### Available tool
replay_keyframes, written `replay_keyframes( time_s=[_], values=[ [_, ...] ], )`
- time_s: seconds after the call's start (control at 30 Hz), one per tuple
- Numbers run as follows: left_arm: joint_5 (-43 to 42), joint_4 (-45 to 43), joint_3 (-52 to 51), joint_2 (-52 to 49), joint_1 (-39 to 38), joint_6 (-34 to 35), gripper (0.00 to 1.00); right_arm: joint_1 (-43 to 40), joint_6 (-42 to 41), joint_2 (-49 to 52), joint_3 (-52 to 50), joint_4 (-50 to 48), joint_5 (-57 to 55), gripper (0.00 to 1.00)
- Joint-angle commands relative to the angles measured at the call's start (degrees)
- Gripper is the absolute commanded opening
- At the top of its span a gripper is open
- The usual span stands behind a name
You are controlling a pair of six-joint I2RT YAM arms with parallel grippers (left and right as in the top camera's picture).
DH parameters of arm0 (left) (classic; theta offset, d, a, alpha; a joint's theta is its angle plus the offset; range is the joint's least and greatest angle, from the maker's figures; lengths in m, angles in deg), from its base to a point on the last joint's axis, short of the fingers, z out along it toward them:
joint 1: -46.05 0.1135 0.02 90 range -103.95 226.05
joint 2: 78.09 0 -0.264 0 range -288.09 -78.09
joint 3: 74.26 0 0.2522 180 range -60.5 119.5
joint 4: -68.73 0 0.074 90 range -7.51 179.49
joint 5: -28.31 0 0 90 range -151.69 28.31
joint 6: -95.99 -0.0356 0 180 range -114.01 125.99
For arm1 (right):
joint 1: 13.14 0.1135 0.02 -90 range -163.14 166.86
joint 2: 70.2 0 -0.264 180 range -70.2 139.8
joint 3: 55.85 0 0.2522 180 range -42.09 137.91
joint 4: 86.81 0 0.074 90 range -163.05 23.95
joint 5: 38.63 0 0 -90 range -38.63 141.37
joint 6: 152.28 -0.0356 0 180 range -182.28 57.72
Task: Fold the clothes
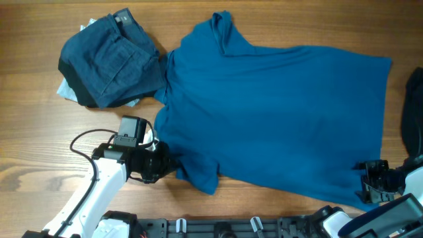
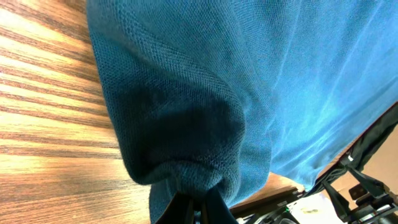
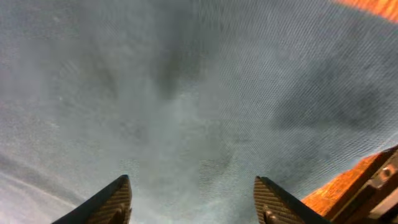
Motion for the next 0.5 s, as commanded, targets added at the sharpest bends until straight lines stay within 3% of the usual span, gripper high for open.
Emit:
replay_keyframes(
  time_s=[0.0,0.2,0.4,0.47],
  values=[
    [-1.09,-0.2,0.17,0.7,0.37,-0.46,0.04,-0.22,0.59,0.33,-1.22,0.07,3.91,0.8],
    [-1.07,-0.72,0.17,0.7,0.37,-0.46,0.04,-0.24,0.39,0.33,-1.86,1.31,5.81,0.88],
    [-1.14,-1.44,0.17,0.7,0.37,-0.5,0.04,-0.24,5.16,0.31,0.04,-4.81,9.05,0.91],
    [-1.14,-1.46,0.17,0.7,0.37,-0.5,0.06,-0.24,8.35,0.31,3.06,-6.88,14.75,0.87]
  ],
)
